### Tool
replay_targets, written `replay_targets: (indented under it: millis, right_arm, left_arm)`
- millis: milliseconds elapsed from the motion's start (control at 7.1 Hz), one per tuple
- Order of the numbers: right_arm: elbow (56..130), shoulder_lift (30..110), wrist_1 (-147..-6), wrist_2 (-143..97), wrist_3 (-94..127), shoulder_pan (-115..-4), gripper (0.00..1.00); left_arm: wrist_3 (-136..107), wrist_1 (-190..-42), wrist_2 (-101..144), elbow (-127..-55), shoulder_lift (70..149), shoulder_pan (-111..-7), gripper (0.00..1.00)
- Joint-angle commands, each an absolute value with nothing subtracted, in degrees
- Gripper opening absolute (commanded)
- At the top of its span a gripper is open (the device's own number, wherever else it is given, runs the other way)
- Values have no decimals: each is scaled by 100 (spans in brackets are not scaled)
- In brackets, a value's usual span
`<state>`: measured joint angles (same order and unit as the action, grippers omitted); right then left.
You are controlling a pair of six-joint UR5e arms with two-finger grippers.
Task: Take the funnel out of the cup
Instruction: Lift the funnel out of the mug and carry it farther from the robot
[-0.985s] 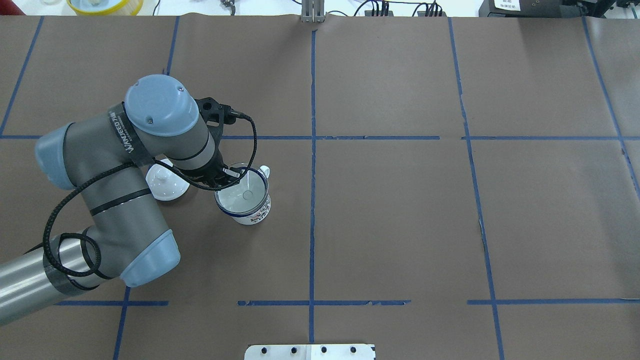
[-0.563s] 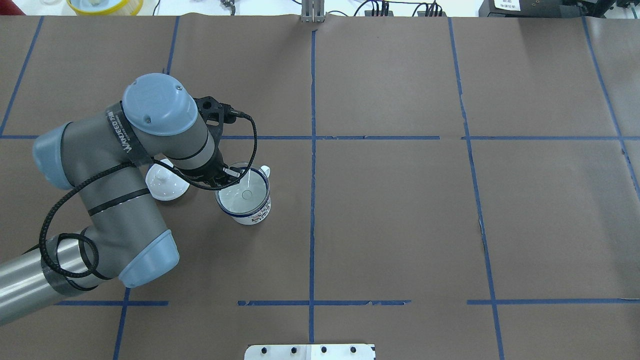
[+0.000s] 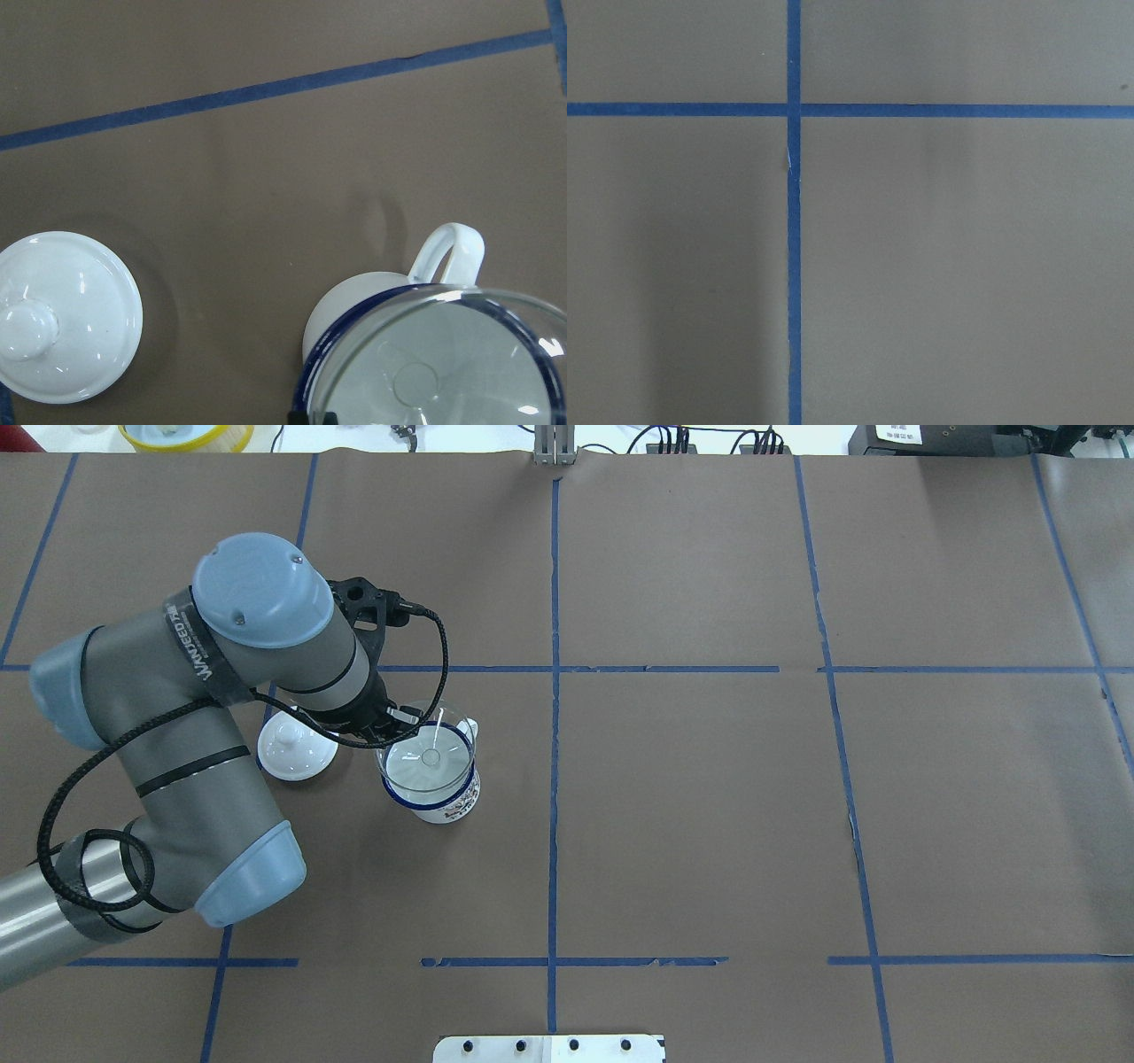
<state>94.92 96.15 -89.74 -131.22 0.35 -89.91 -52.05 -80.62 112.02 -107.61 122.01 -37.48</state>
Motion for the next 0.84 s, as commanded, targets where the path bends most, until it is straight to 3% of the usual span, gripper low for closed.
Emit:
replay_targets:
  millis: [0,282,704]
  right_arm:
    - [9492,9615,-8974,-13122,35,-8991,100]
    - [9492,9615,-8974,-13122,35,-8991,100]
    - [9483,9615,-8974,-13122,35,-8991,100]
  left_arm:
    - [-4863,-7728,11424,-11002,12234,-4050,0]
    - [-4729,-7200,11784,-11529,12278,-4402,0]
    - [-4763,-7180,12242,-11767,12436,-4929,0]
